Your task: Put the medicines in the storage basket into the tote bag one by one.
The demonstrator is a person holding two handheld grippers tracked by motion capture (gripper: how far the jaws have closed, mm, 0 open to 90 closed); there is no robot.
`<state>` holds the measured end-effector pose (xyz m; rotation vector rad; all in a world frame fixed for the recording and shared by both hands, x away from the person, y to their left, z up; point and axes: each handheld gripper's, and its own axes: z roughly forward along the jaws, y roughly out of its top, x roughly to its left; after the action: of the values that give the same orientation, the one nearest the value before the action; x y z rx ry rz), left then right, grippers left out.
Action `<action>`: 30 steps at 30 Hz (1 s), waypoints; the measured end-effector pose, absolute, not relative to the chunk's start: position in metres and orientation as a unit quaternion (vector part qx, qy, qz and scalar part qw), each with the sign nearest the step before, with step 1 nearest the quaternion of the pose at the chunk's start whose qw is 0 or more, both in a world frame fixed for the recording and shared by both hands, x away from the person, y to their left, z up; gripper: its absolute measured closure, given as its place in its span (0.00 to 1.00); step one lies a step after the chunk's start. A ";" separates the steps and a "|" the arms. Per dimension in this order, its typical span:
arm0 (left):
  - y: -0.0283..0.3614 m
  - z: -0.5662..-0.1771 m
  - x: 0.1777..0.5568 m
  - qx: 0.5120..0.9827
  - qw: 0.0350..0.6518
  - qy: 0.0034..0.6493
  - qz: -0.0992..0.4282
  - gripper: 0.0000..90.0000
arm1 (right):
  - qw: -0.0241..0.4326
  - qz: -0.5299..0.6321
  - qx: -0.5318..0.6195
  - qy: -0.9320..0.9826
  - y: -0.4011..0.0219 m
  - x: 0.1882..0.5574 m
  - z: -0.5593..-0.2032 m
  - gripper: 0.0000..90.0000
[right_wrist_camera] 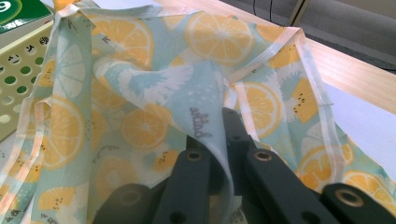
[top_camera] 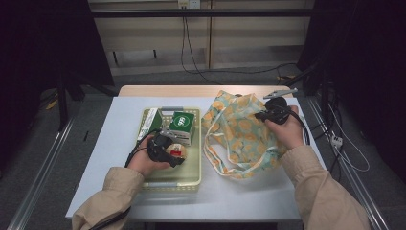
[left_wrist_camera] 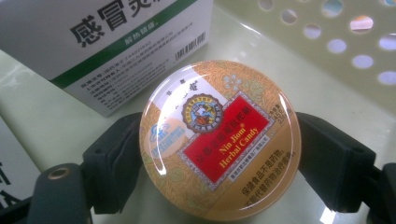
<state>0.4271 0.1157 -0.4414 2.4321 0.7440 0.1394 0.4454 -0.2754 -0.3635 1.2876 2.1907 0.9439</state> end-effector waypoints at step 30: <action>0.076 -0.326 0.435 0.885 0.388 0.254 0.028 0.23 | 0.209 0.351 0.466 0.785 -0.277 0.444 -0.358 1.00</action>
<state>0.4354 0.0761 -0.3259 2.2518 0.6472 0.0715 0.4436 -0.2768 -0.3578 1.2977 2.1834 0.9756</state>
